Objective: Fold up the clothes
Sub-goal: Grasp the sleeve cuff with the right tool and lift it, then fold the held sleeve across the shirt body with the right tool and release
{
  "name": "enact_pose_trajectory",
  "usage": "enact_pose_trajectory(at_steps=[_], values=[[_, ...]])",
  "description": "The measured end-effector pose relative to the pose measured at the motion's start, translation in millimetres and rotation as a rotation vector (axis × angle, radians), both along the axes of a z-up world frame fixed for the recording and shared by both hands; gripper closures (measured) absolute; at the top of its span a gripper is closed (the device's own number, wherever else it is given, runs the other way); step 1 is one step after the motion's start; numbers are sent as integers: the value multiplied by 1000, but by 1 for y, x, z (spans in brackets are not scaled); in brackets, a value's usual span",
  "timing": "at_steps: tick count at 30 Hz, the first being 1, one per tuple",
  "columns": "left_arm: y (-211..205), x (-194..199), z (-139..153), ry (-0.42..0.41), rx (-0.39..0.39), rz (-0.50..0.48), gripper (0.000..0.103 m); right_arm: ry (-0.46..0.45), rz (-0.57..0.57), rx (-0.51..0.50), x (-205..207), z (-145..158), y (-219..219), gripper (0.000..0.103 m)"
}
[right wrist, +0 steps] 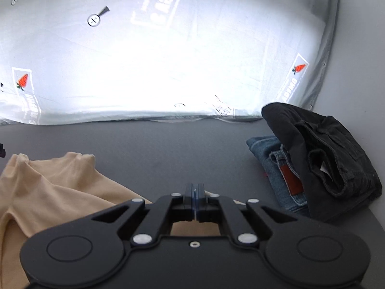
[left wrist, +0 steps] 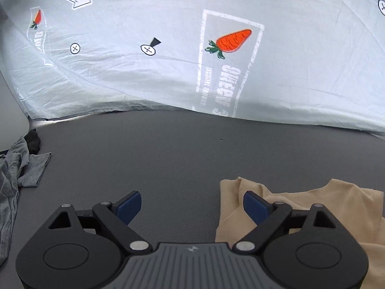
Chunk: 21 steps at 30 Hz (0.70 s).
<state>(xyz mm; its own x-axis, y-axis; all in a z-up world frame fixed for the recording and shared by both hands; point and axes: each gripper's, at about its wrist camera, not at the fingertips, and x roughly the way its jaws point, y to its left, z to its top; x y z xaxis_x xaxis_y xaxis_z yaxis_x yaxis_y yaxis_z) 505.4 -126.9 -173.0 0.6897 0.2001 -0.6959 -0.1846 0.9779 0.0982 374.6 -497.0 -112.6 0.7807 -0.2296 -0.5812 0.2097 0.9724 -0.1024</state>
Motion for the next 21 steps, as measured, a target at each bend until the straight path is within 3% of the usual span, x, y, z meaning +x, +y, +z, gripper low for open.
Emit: enact_pose_trajectory(at_steps=[5, 9, 15, 21], values=[[18, -83, 45, -68, -43, 67, 11, -125, 357, 14, -33, 37, 70, 102], [33, -153, 61, -82, -20, 105, 11, -129, 664, -21, -78, 41, 133, 102], [58, -233, 52, -23, -12, 154, 11, -8, 1016, -76, -153, 8, 208, 102], [69, -272, 30, 62, -11, 165, 11, 165, 1131, -63, -185, -39, 245, 103]])
